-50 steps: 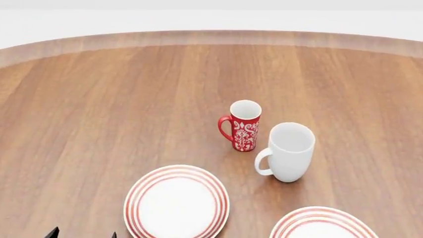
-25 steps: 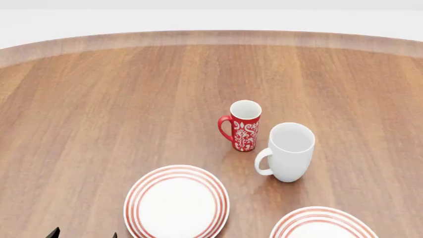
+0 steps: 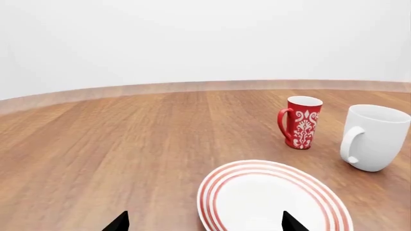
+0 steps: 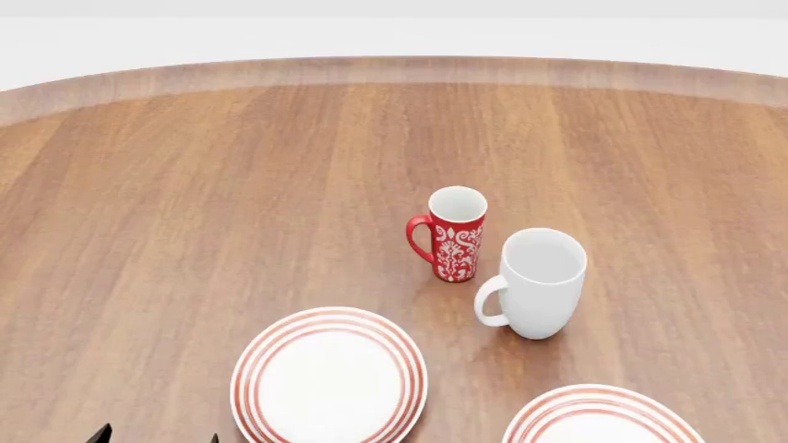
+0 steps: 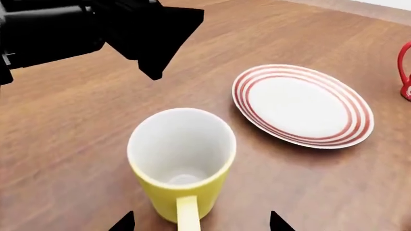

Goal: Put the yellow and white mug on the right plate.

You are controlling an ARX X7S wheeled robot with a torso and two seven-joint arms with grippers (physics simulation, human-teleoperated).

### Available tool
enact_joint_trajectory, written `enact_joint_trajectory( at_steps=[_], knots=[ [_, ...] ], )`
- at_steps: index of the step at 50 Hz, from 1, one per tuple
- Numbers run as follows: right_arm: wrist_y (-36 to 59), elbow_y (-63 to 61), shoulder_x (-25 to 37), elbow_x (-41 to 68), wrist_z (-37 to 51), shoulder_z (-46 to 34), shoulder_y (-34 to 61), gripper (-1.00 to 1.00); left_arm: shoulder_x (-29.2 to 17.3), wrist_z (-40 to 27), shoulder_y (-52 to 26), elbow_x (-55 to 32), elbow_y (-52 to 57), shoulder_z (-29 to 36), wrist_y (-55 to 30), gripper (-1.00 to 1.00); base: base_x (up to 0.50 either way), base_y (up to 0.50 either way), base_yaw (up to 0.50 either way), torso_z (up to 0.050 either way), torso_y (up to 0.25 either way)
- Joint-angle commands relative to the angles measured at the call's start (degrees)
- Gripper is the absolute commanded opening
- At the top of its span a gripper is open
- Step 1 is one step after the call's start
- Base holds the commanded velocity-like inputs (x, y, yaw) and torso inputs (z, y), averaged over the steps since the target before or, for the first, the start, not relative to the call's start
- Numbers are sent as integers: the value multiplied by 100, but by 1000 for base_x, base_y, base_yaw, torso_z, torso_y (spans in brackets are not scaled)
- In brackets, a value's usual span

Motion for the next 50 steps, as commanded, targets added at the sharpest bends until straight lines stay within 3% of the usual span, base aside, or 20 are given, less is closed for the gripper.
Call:
enact_joint_trajectory(
  at_steps=[1, 50],
  knots=[
    [36, 143, -53, -191, 35, -165, 115, 100, -15, -4, -14, -31, -14, 43, 2, 100, 0, 0, 0, 0, 0],
    [-345, 1676, -550, -703, -219, -809, 903, 100, -96, -88, -58, -109, -83, 160, 45, 100, 0, 0, 0, 0, 0]
  ],
)
